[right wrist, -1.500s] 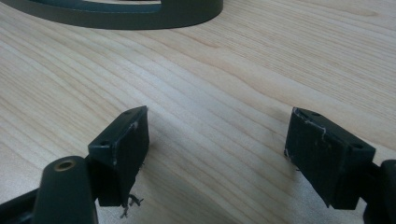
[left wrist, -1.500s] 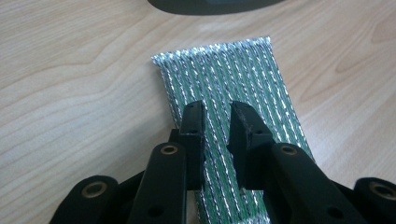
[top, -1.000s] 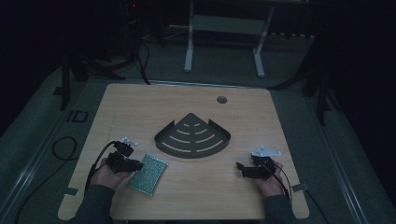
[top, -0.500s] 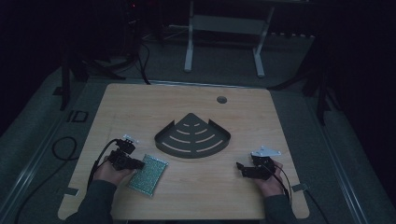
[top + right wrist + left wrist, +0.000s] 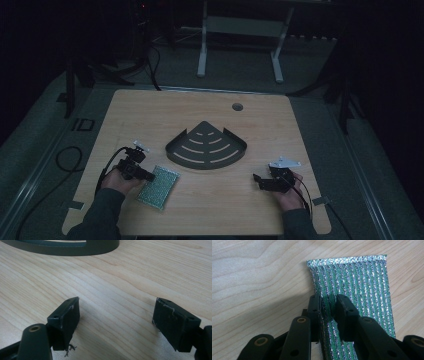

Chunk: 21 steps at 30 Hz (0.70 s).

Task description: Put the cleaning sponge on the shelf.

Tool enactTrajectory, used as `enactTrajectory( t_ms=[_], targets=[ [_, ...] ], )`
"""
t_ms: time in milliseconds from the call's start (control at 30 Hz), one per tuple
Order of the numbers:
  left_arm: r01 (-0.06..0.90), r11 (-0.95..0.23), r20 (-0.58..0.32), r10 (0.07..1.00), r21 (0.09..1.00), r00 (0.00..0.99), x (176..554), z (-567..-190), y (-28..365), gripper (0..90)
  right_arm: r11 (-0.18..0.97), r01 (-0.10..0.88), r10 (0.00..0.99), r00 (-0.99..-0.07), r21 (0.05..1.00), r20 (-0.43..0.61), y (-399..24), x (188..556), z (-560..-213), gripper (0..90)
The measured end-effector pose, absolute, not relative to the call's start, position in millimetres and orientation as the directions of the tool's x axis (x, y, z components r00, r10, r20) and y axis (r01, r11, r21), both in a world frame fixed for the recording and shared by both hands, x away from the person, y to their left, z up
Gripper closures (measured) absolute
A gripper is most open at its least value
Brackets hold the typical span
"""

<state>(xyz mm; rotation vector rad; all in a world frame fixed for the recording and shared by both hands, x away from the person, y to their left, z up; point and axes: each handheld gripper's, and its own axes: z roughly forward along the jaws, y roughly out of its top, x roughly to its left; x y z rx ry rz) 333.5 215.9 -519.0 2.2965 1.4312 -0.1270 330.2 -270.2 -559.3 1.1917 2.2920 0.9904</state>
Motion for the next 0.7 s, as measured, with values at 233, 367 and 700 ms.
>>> enactTrajectory(
  t_ms=[233,367,700],
  targets=[
    [0.879,-0.384,-0.337,0.818,0.284,0.466,339.4,-520.6,217.3,74.8,0.395,0.558,0.82,-0.572,0.73,-0.006,-270.2,330.2,-559.3,21.0],
    [0.871,-0.402,-0.336,0.809,0.282,0.483,339.7,-520.8,216.9,79.0,0.395,0.558,0.82,-0.572,0.73,-0.006,-270.2,330.2,-559.2,21.0],
    [0.844,-0.471,-0.275,0.802,0.257,0.531,341.6,-515.0,206.4,89.9,0.394,0.558,0.82,-0.572,0.73,-0.006,-270.2,330.2,-559.3,21.0]
  ],
)
